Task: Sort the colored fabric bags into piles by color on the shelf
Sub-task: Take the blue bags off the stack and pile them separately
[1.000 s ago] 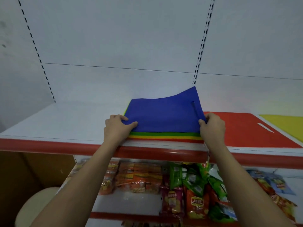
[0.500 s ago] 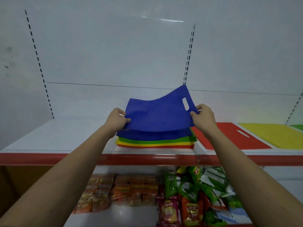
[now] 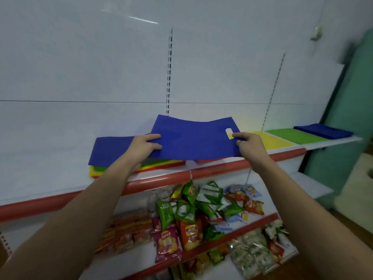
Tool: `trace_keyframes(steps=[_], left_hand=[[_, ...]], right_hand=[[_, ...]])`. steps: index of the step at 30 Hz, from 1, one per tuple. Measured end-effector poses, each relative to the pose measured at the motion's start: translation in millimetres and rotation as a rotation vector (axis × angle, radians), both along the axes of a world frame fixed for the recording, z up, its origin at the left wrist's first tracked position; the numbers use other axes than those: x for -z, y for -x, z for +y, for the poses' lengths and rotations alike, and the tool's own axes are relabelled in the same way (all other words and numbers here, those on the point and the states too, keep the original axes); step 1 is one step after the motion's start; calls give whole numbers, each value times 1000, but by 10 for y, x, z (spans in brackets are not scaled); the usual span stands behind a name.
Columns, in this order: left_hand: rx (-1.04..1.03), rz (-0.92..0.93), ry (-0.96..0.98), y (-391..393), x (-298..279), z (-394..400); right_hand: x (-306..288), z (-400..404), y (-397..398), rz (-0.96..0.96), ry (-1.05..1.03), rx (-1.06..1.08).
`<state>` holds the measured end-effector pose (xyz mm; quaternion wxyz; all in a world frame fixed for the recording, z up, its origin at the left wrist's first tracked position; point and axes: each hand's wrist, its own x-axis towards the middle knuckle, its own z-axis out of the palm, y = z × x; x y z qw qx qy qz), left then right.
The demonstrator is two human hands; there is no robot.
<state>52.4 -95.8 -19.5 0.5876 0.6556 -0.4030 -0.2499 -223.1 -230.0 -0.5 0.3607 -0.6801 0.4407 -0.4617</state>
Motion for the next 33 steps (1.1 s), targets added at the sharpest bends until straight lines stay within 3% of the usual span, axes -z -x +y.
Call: trace_keyframes(steps=[9,13,19,33], left_hand=[[308,111,6,1174,43,-722],[363,91,-8,1801,127,-1105],[477,219,-51,2883,285,-1672],[634,110,-77,4784,677,-2749]], right_hand=[[170,-133,1416,-59,-120,148],[256,-247,2113,-102,-151,193],[393,-456,3269,-111,-182,292],[741,-892,5090,-7,-187,462]])
